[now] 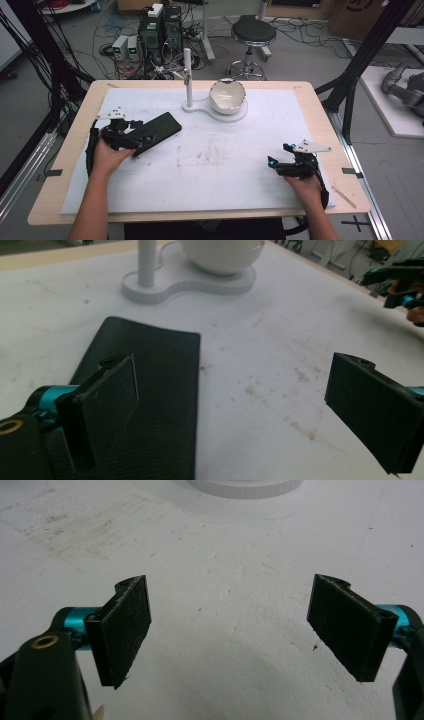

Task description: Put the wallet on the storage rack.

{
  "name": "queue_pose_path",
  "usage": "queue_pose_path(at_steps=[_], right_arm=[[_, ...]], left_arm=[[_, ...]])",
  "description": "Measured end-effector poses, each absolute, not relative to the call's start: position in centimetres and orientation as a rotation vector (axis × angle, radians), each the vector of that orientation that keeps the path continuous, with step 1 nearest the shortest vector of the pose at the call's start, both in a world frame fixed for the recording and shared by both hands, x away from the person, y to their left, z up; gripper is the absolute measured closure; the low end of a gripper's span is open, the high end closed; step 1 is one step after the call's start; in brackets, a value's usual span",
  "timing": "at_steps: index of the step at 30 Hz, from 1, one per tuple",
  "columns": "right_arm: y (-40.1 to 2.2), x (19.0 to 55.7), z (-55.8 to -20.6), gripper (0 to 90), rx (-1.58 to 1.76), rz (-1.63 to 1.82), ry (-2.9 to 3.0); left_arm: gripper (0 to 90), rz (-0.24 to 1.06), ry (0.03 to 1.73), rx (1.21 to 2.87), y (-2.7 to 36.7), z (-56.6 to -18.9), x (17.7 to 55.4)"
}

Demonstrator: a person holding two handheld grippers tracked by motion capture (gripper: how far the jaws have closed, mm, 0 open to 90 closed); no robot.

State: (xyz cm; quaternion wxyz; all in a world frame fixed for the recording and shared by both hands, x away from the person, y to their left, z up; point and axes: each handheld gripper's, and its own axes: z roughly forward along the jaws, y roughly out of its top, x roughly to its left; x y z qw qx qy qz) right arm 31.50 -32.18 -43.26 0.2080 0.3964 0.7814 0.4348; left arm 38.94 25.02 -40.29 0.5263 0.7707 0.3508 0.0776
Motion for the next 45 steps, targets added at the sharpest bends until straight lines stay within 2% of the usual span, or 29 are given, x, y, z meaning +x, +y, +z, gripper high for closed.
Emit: queue_pose_path(at_steps=[5, 8, 15, 24, 26, 34, 37, 40, 43, 45], right_arm=[[-32.3, 31.7, -43.4, 18.2, 1.107, 1.207, 2.179], [-32.2, 31.8, -43.5, 18.2, 1.109, 1.209, 2.185], [-31.9, 32.0, -43.4, 18.2, 1.089, 1.226, 2.194], [-32.3, 32.0, -43.4, 18.2, 1.1, 1.229, 2.176], [-32.4, 31.9, -43.4, 18.2, 1.101, 1.225, 2.177], [-32.7, 31.8, -43.4, 18.2, 1.104, 1.229, 2.172], [-32.6, 31.8, -43.3, 18.2, 1.1, 1.227, 2.174], [-32.7, 31.8, -43.2, 18.2, 1.103, 1.225, 2.171], [-32.7, 31.8, -43.3, 18.3, 1.104, 1.22, 2.172], [-32.7, 31.7, -43.3, 18.2, 1.101, 1.218, 2.17]], left_arm=[[8.6, 0.155, 0.872, 1.91, 25.9, -40.6, 41.0], [13.8, 0.168, 0.858, 1.965, 26.2, -40.9, 42.0], [13.9, 0.182, 0.945, 1.992, 27.3, -42.2, 43.8], [14.4, 0.109, 1.014, 2.023, 27.9, -44.0, 44.6], [17.8, 0.081, 0.997, 2.055, 27.7, -44.5, 44.6], [19.8, 0.111, 0.94, 2.078, 27.9, -44.6, 44.4], [27.8, 0.092, 0.938, 2.077, 27.9, -44.5, 44.4], [29.9, 0.089, 0.953, 2.066, 28.0, -44.5, 44.4], [35.8, 0.084, 0.973, 2.032, 28.4, -44.6, 44.4], [43.8, 0.076, 0.986, 1.999, 28.8, -44.8, 44.3]])
